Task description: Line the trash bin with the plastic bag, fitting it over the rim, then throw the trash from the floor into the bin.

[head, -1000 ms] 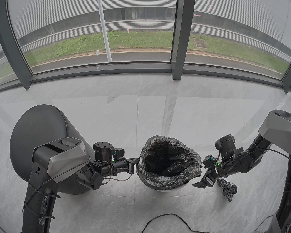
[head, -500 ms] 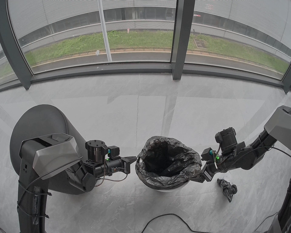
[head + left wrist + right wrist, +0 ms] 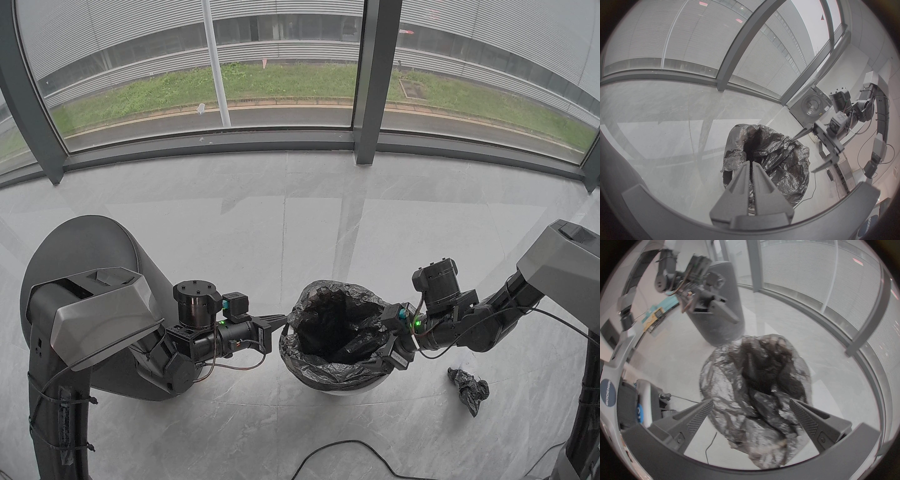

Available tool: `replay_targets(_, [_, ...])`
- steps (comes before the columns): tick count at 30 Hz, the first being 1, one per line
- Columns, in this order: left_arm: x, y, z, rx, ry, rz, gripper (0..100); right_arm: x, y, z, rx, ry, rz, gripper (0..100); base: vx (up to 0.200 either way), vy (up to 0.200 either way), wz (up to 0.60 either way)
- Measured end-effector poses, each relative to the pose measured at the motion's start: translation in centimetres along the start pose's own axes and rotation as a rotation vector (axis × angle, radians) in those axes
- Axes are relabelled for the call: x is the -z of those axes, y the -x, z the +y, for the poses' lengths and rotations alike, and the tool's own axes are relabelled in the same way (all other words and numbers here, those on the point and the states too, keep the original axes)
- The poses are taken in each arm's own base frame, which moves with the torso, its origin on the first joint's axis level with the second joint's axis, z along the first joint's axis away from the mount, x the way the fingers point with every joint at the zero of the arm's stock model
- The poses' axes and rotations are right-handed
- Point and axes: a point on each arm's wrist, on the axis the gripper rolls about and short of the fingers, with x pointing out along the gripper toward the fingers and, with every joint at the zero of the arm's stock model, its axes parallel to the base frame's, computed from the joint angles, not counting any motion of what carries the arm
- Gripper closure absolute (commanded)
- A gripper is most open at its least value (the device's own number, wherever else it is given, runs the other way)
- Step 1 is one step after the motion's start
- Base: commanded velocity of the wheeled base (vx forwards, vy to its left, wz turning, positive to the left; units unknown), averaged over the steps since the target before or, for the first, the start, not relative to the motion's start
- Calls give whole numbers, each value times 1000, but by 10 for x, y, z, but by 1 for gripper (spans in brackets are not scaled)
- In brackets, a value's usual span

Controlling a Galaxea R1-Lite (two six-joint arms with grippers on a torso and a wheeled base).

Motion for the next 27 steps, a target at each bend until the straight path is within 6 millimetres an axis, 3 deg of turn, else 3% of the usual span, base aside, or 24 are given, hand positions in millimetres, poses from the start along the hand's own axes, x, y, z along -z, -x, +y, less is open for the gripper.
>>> replay_targets(7, [-3,4,-2,2,-2,-4,100,4,-4,13,-86,73,33,0,0,0,0])
replay_targets(25, [-6,6,-1,-2,-3,-10,100,17,-19,3,-78,148,49,0,0,0,0])
replay_targets(26, [-6,6,-1,-2,-3,-10,100,16,-21,2,-75,149,46,100,0,0,0])
replay_targets(27, [-6,6,-1,-3,-2,-9,100,16,-22,1,-73,150,44,100,0,0,0])
